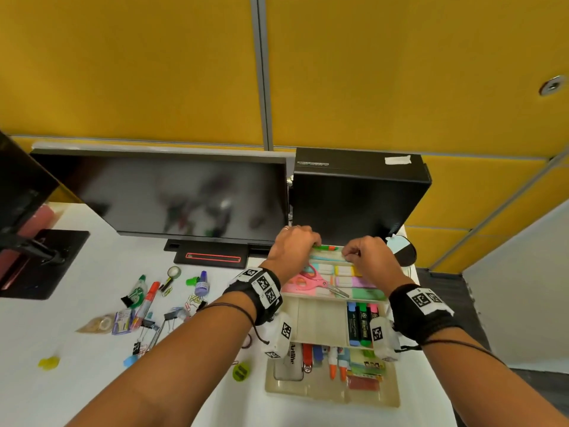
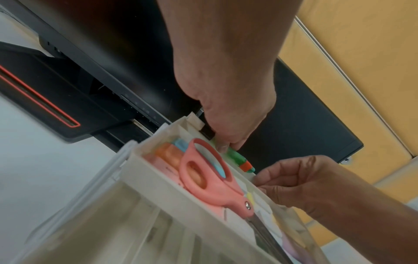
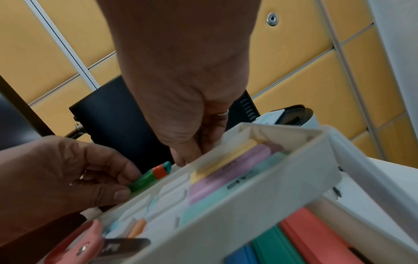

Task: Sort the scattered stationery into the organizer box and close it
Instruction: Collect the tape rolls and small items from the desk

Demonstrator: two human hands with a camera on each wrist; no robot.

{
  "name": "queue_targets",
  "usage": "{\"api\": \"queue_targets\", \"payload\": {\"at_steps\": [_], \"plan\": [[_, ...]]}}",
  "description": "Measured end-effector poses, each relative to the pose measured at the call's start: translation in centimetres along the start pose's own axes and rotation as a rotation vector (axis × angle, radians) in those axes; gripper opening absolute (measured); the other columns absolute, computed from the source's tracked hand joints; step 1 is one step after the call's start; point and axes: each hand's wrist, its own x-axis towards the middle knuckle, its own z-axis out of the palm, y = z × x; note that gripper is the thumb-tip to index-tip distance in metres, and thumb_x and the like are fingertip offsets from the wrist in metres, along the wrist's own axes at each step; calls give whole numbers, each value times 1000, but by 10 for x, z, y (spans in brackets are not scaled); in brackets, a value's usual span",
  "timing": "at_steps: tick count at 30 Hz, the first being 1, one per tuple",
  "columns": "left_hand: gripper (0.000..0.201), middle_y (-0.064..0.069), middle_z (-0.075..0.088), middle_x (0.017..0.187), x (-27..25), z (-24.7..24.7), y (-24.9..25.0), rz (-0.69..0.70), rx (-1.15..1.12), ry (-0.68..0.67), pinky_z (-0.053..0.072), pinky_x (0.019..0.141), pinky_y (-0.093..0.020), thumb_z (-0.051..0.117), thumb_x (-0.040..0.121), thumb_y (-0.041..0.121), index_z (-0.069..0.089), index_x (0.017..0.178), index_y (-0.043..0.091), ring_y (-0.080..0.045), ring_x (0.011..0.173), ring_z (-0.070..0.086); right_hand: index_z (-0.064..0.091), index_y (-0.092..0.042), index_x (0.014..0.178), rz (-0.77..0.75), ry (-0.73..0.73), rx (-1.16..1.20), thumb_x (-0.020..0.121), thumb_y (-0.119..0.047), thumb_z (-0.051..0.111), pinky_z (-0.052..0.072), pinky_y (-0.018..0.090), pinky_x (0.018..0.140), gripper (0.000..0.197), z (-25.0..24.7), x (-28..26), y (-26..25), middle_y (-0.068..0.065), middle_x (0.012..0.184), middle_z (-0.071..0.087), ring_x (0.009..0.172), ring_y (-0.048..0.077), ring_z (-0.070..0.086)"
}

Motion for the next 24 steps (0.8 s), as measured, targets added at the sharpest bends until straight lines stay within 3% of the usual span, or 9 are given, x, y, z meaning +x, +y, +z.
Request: {"api": "queue_targets", "payload": {"at_steps": [7,12,15,21,24], "plan": [[36,8,69,103,6,4,6,1,-5,12,46,95,-36,83,79,22,69,112,30,-15,98,61,76,-26,86,37,19,-40,90,-12,75,59,34,77,15,-8,0,-5,-10,80,71,77,10,68],[23,6,70,100,6,3,6,6,-64,40,48,96,-37,71,89,16,69,109,27,-15,95,61,70,-28,84,88,82,-73,94,-14,69,59,35,72,17,-2,-6,-1,-9,80,69,75,12,66],[20,6,70,102,1,4,0,-15,-112,51,48,96,-36,70,92,21,69,111,26,-14,96,62,69,-26,90,109,94,-70,97,-19,66,51,28,65,11,-2,-12,-2,-7,83,70,75,11,64],[18,6,69,110,-28,4,-26,-94,-286,110,51,86,-30,66,96,20,70,114,24,-13,101,61,69,-28,96,35,145,-43,97,-22,69,49,24,65,6,3,-23,-38,-11,92,68,79,7,62],[18,8,69,106,-59,4,-49,-104,-315,154,53,83,-31,65,95,20,71,112,24,-11,97,61,71,-27,98,-5,136,6,97,-24,69,55,27,75,3,18,-28,-76,-10,98,68,85,8,63]]}}
